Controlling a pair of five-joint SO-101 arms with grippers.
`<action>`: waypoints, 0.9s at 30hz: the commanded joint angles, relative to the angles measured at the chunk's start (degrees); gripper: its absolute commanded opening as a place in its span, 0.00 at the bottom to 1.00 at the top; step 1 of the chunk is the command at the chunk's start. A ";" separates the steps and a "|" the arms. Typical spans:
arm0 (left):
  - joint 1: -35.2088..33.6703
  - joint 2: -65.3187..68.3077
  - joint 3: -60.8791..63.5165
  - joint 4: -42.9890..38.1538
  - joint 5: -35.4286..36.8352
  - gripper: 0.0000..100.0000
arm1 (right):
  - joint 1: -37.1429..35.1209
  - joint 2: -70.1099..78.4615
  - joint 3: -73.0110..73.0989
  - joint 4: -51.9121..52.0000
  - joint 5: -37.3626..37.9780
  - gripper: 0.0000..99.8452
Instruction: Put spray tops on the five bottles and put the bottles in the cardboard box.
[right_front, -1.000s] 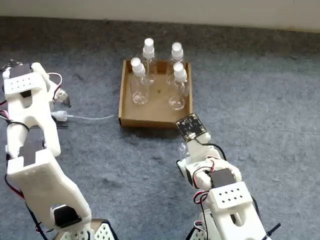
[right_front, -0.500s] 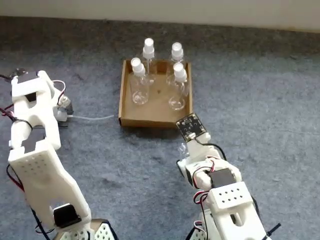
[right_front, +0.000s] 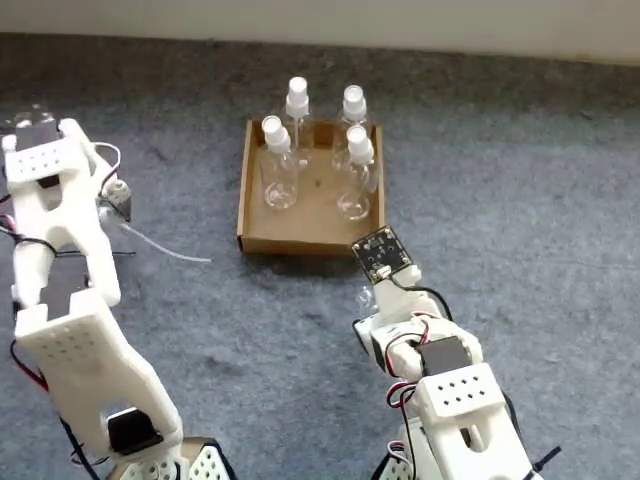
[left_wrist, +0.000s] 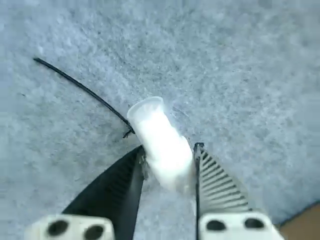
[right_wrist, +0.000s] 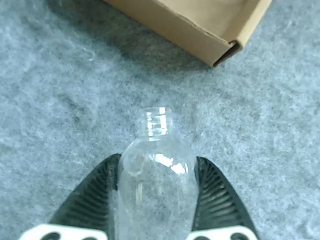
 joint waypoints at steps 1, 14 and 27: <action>-0.04 -10.42 -4.26 5.63 -15.12 0.00 | 0.66 -1.01 -0.57 -1.10 -0.44 0.00; 11.56 -14.29 20.09 6.77 -74.81 0.00 | 0.75 -1.01 -0.57 -1.10 -0.26 0.00; 13.67 -14.73 40.48 -6.42 -79.56 0.02 | 0.75 -1.01 -0.66 -1.19 -0.18 0.00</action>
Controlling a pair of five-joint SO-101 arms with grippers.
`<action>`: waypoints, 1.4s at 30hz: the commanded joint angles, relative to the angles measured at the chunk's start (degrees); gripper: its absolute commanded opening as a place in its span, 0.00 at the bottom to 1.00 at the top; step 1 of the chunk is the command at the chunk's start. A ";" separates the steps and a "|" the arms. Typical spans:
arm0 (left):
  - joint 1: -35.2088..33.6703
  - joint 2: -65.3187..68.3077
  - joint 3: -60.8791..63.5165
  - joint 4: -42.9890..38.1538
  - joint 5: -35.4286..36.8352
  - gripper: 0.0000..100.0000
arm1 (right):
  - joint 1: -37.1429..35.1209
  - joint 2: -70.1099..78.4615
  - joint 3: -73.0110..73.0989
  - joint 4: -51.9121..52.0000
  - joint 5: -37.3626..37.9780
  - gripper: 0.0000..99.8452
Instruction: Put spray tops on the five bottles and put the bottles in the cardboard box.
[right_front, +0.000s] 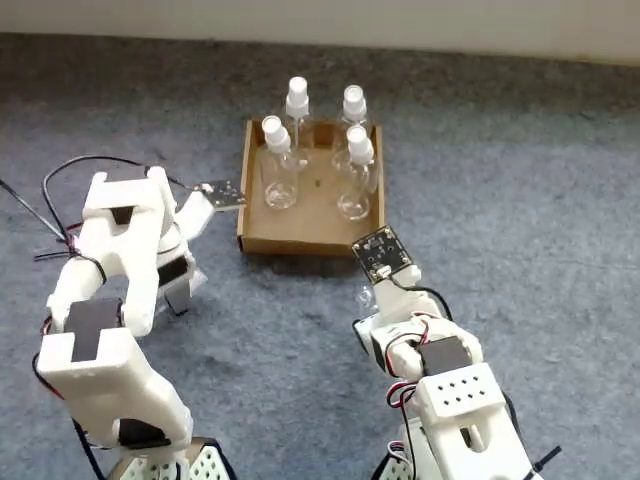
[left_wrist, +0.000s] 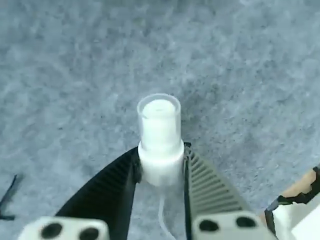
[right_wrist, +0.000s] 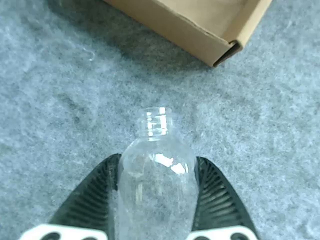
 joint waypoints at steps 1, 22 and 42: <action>-0.48 -2.42 2.33 -3.34 2.37 0.03 | 0.75 -1.01 -0.66 -1.19 -0.18 0.00; -4.26 -17.01 5.14 -6.07 5.80 0.24 | 0.75 -1.01 -0.40 -3.56 -0.18 0.00; -4.70 -7.16 7.78 -20.13 5.71 0.17 | 0.84 -1.01 -0.40 -3.56 -0.18 0.00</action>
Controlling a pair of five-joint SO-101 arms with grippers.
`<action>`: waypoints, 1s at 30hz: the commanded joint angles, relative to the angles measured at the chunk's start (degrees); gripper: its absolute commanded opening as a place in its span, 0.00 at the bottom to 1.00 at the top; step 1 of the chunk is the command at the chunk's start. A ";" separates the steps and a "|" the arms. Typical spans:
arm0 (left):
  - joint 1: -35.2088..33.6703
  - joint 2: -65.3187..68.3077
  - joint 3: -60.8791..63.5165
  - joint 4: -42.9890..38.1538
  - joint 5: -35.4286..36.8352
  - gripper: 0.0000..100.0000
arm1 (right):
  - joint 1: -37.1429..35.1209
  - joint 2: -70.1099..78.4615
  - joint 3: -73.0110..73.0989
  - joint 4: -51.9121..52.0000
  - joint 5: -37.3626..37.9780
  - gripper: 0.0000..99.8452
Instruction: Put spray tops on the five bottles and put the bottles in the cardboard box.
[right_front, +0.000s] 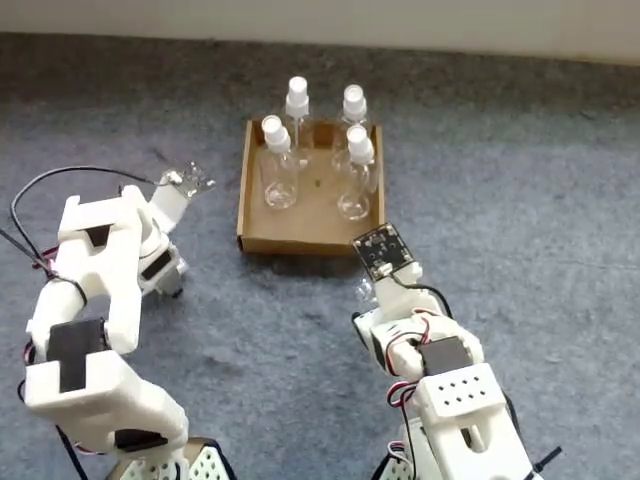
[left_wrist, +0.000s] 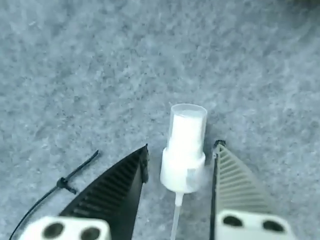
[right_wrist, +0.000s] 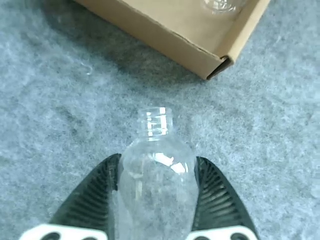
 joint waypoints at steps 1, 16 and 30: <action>1.01 -0.40 0.04 -0.26 0.18 0.14 | 0.66 -1.01 -0.40 -1.01 -0.18 0.00; 1.54 -25.27 -4.18 17.67 10.02 0.00 | 1.36 -1.19 -0.92 -0.40 -0.44 0.00; 17.80 -60.97 -17.63 16.00 42.81 0.00 | -13.58 -37.32 -0.75 0.66 -0.53 0.00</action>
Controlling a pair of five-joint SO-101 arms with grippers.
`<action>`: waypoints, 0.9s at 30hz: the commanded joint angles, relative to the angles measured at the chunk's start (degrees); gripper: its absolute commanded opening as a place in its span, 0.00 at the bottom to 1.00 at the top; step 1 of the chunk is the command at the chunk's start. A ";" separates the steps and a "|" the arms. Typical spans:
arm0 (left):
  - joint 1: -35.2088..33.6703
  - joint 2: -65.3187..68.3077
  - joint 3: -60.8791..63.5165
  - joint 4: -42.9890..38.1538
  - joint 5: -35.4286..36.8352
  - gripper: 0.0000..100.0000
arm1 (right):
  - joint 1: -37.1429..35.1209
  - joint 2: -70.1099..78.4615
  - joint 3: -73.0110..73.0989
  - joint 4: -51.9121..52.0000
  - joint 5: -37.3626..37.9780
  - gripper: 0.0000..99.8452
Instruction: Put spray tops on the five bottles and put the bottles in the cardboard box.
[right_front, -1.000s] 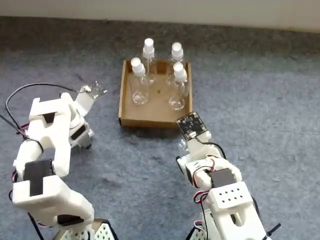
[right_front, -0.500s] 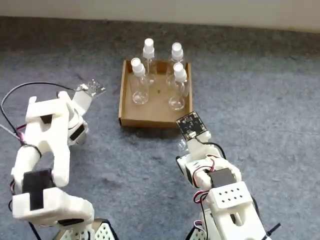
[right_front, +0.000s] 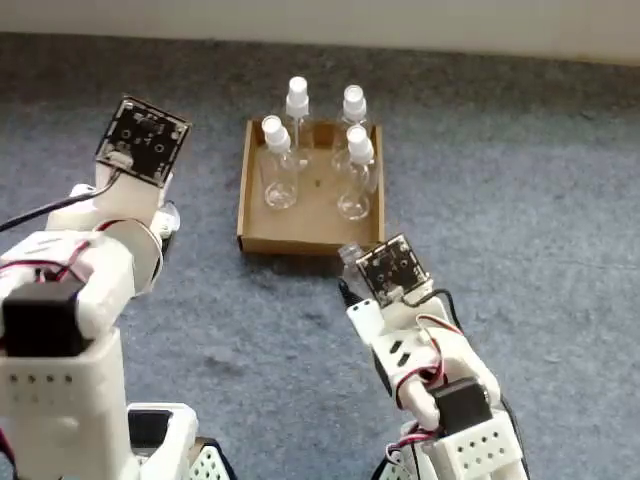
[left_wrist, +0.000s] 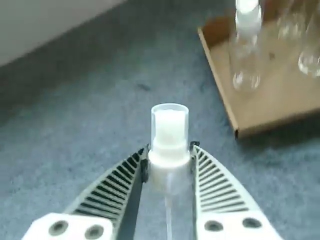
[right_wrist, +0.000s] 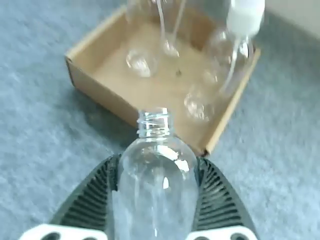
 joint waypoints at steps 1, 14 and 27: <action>5.41 -4.53 -5.23 -6.68 9.14 0.00 | -7.87 -8.40 -0.57 -4.44 -0.53 0.00; 21.93 -5.58 -6.90 -23.30 22.15 0.00 | -16.66 -11.03 2.42 -1.54 -1.14 0.00; 26.33 -5.58 -6.99 -27.52 28.13 0.00 | -7.43 -14.81 13.14 -23.34 -14.24 0.00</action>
